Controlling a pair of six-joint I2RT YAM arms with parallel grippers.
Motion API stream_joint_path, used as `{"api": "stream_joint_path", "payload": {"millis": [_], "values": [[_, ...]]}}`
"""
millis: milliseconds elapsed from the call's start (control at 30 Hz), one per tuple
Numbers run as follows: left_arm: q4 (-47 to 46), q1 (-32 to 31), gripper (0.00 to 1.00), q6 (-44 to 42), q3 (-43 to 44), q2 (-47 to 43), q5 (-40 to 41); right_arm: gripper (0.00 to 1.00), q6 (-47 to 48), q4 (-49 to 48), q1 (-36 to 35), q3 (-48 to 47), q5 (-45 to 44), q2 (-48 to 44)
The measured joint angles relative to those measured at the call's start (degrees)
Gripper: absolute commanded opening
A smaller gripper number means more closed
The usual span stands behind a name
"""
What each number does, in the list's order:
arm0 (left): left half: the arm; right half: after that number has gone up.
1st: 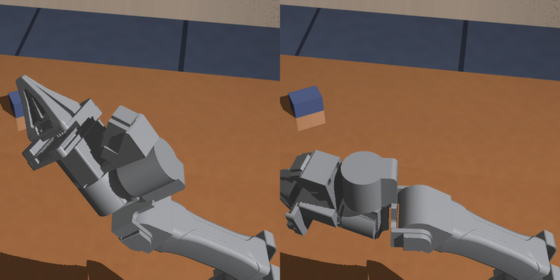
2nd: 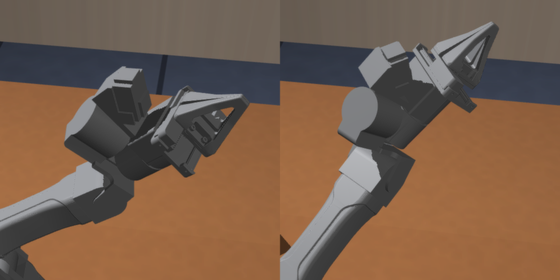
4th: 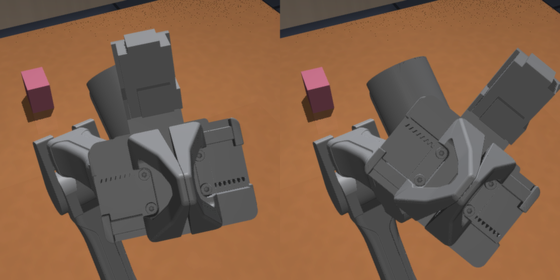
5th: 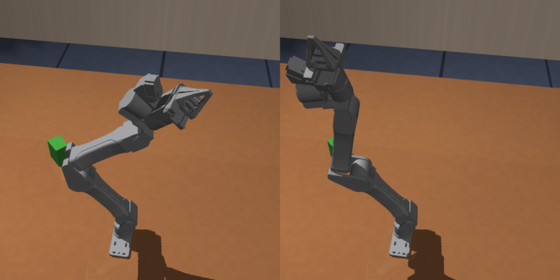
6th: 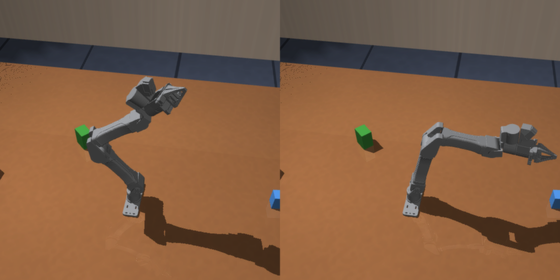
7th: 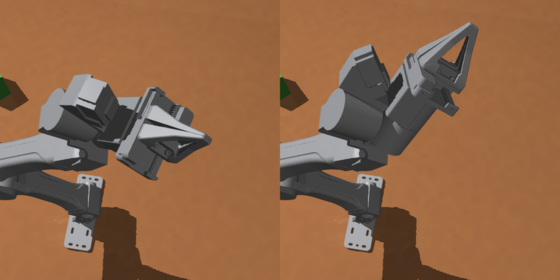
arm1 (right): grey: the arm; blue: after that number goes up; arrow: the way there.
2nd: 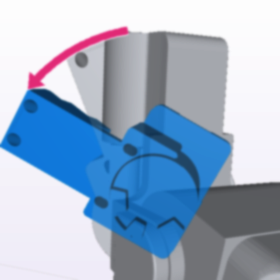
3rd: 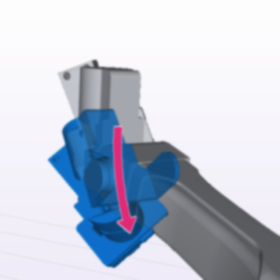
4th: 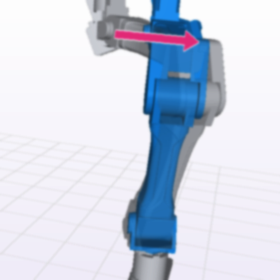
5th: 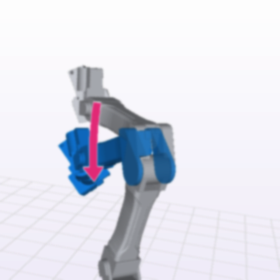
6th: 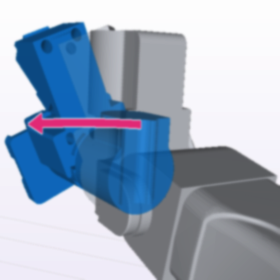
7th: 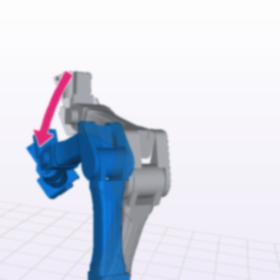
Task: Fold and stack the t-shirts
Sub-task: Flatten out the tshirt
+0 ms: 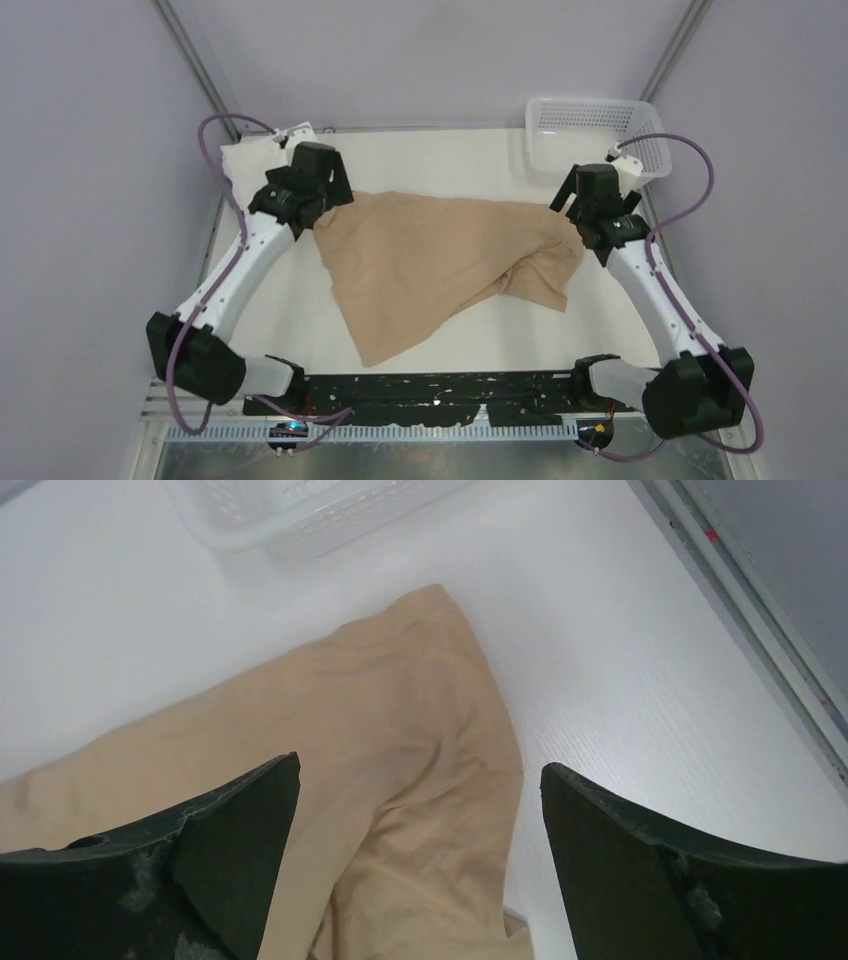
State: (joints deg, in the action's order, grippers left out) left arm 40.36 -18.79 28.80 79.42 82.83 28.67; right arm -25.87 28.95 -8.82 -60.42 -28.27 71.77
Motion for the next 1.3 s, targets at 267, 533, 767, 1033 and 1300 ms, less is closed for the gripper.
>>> {"api": "stream_joint_path", "payload": {"millis": [267,533,767,1033,1300], "values": [[1.3,-22.9,0.99,8.3,-27.9,-18.3,-4.3,0.95,-5.3,-5.4,1.3,14.4,7.3,-15.5],[12.1,-40.0,0.88,22.1,-39.1,-22.9,-8.1,0.95,-5.9,-6.6,1.3,17.5,9.8,-14.5],[6.7,-44.2,0.69,25.3,-46.3,-22.5,-16.2,0.95,-5.8,-6.8,1.3,17.5,10.6,-12.2],[2.2,-44.3,0.5,26.5,-48.2,-18.5,-17.4,0.95,-5.8,-6.7,1.3,17.5,10.7,-12.3],[0.9,-44.2,0.0,27.8,-46.9,-14.6,-16.7,0.95,-5.7,-4.9,1.3,17.4,9.8,-12.3]]}}
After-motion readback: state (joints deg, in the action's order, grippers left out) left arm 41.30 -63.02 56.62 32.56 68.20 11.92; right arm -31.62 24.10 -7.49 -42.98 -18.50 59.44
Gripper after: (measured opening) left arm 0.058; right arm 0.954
